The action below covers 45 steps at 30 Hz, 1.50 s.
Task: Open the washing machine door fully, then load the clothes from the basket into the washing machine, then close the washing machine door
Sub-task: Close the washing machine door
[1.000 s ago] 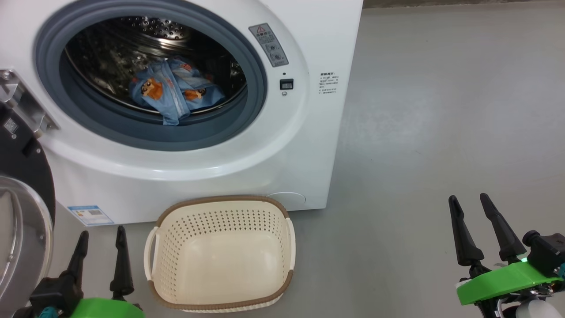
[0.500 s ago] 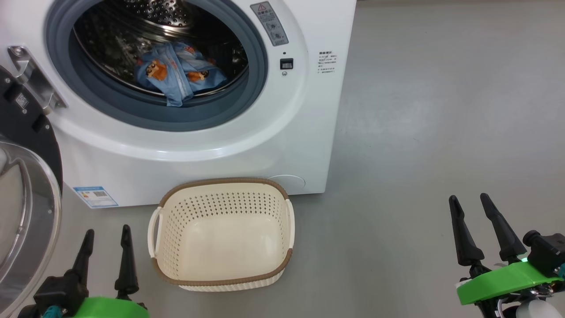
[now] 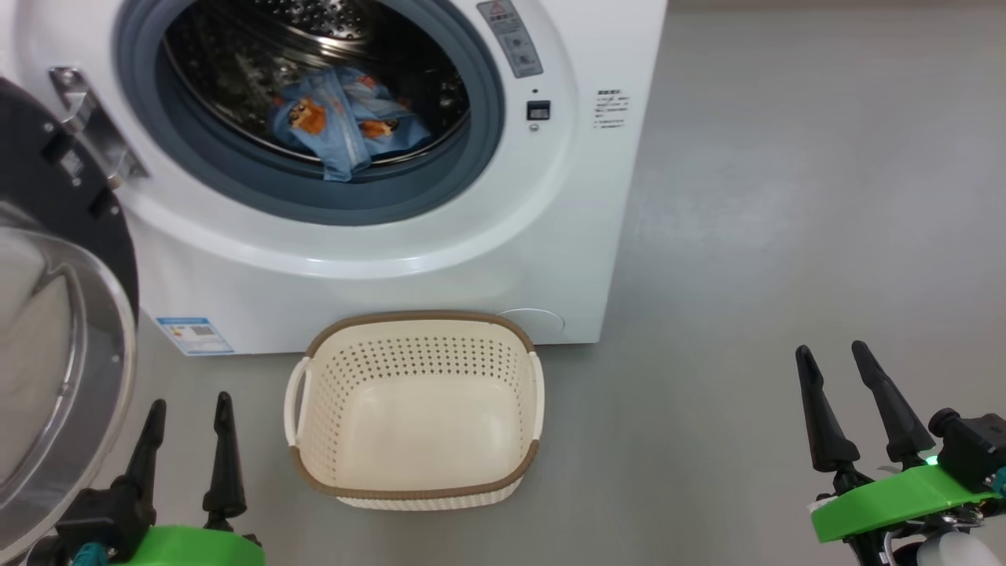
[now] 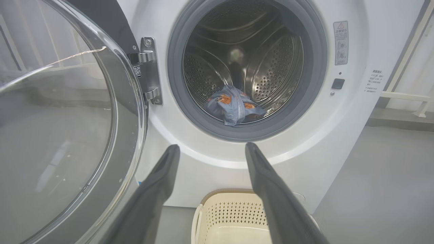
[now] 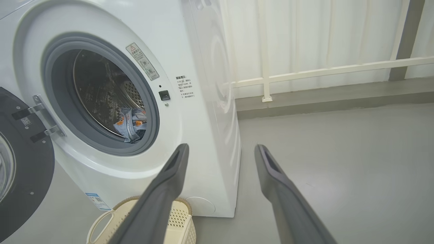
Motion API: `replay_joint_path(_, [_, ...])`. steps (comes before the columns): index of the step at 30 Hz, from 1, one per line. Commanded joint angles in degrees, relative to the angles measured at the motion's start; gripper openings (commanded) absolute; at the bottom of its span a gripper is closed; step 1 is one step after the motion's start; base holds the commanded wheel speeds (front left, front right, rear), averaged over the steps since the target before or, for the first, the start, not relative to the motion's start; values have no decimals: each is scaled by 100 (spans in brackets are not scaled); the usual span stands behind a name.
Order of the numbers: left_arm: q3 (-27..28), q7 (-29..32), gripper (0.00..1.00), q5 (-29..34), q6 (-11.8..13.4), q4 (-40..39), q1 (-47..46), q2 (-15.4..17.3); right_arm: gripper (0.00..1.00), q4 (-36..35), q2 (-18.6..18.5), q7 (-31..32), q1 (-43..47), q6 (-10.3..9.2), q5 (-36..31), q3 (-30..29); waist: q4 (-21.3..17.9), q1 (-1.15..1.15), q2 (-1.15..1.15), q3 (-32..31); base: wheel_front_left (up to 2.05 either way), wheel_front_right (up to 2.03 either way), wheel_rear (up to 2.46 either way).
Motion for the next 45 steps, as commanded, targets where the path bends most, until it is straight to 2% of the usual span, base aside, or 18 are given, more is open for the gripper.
replay_joint_path(1, [177, -36, 100, -65, -8, -194, 57, 62, 100, -166, -128, -46, -73, 32, -60, 161, 134, 0, 0, -12, 0, 0, 0])
replay_joint_path(27, [-79, -36, 100, -574, 315, -405, 482, 56, 100, -116, -361, -46, -282, 32, -28, 805, 2143, 0, 0, -108, 0, 0, 0])
replay_joint_path(35, [-102, -36, 100, -644, 385, -464, 558, 56, 100, -85, -339, -46, -288, 32, -16, 885, 2399, 0, 0, -136, 0, 0, 0])
replay_joint_path(45, [-89, -36, 100, -684, 423, -491, 610, 56, 100, -50, -343, -46, -255, 32, 23, 959, 2503, 0, 0, -187, 0, 0, 0])
